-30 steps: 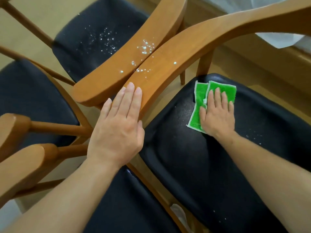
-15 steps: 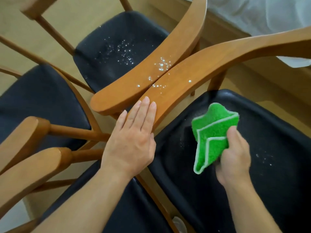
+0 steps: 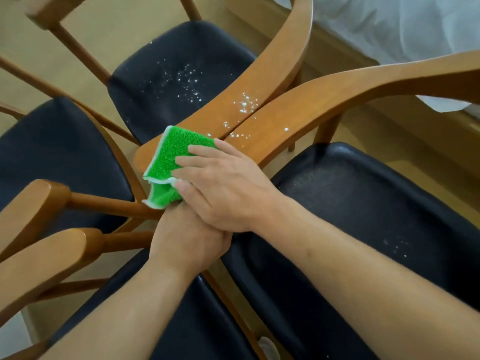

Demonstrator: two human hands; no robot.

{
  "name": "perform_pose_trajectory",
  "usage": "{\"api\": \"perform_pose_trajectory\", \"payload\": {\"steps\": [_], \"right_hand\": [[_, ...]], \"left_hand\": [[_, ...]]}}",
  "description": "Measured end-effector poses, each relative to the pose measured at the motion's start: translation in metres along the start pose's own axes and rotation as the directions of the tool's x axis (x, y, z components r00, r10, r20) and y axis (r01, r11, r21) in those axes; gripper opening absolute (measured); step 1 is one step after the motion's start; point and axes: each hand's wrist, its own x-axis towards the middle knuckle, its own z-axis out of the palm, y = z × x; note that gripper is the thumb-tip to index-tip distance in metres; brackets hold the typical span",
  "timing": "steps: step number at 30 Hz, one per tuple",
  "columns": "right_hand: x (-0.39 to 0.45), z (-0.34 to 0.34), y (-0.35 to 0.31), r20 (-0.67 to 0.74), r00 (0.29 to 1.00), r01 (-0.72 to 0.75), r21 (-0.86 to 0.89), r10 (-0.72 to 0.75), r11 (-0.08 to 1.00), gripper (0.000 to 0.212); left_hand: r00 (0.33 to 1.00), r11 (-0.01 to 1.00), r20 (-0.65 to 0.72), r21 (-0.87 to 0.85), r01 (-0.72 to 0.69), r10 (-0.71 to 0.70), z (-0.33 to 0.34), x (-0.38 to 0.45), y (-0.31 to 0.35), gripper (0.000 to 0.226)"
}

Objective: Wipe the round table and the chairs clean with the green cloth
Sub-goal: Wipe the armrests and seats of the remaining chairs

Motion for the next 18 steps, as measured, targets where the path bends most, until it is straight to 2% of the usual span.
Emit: {"api": "perform_pose_trajectory", "payload": {"steps": [3,5,8,10,12,14,15,16,18], "right_hand": [[-0.012,-0.005,0.013,-0.055,0.998,-0.012,0.018,0.013,1.0,0.041],[-0.014,-0.01,0.027,-0.069,0.995,-0.076,-0.014,0.074,0.997,0.044],[-0.017,-0.023,0.067,-0.13,0.957,-0.274,-0.128,0.258,0.953,0.05],[-0.032,-0.033,0.101,-0.248,0.87,-0.468,-0.149,0.425,0.871,0.054],[-0.049,-0.039,0.123,-0.333,0.756,-0.619,-0.08,0.564,0.781,0.055],[-0.051,-0.036,0.121,-0.362,0.683,-0.672,0.032,0.635,0.74,0.054],[-0.045,-0.032,0.113,-0.368,0.668,-0.672,0.073,0.646,0.737,0.053],[-0.037,-0.028,0.102,-0.371,0.676,-0.658,0.086,0.637,0.748,0.052],[-0.021,-0.014,0.073,-0.369,0.752,-0.572,0.045,0.546,0.819,0.049]], "left_hand": [[0.989,0.999,-0.146,-0.052,0.0,-0.008,-0.001,0.001,-0.001,0.033],[0.975,0.994,-0.222,-0.107,-0.006,-0.018,0.001,0.002,-0.001,0.045],[0.967,0.993,-0.254,-0.107,-0.04,0.012,0.004,0.001,-0.003,0.064],[0.967,0.995,-0.254,-0.095,-0.036,0.011,0.006,0.001,-0.005,0.067],[0.969,0.995,-0.246,-0.096,-0.04,0.015,0.008,0.001,-0.006,0.067],[0.97,0.993,-0.241,-0.109,-0.038,0.011,0.008,0.001,-0.006,0.067],[0.971,0.993,-0.24,-0.111,-0.034,0.006,0.008,0.001,-0.005,0.066],[0.971,0.994,-0.239,-0.108,-0.028,0.002,0.008,0.001,-0.005,0.066],[0.971,0.995,-0.24,-0.101,-0.02,-0.005,0.007,0.0,-0.004,0.067]]}}
